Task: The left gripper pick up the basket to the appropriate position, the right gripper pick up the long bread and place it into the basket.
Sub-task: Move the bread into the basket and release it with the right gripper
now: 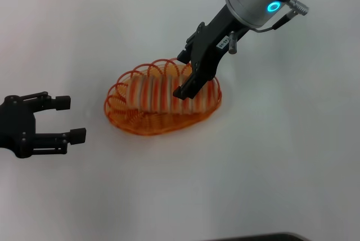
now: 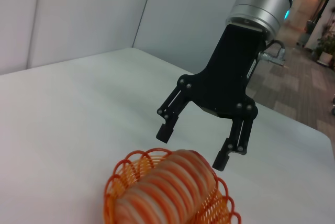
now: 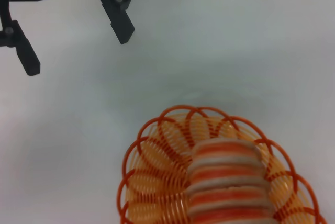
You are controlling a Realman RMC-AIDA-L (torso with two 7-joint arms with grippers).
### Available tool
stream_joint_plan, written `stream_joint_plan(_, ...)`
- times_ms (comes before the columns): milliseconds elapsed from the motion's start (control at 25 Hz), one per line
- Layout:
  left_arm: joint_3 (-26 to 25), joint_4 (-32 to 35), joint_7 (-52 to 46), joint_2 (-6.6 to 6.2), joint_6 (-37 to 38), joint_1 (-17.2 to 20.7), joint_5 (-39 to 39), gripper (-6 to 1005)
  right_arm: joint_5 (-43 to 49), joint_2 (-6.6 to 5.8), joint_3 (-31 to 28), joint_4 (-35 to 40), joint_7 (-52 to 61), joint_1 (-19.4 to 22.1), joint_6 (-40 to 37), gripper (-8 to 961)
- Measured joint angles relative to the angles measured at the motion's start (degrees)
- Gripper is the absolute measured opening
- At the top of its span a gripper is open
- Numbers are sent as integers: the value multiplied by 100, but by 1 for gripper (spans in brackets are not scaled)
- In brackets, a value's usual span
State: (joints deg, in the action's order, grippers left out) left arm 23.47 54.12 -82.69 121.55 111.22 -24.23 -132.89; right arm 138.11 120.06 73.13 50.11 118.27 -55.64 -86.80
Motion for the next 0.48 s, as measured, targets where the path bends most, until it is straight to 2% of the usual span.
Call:
stream_joint_plan(160,0,-81,13,0,-57,-9,0,886,-121,-7,-28,14,-47,52,67,938)
stream_joint_plan(320,10,-98,17,0,-73,-20,0,886,-770,-47,-247,36,-332,238,93,943)
stream_joint_plan(480,27,-114,27,-1,-76,-35,0,886,-1370,-62,-935,40,-832,586,-57,947)
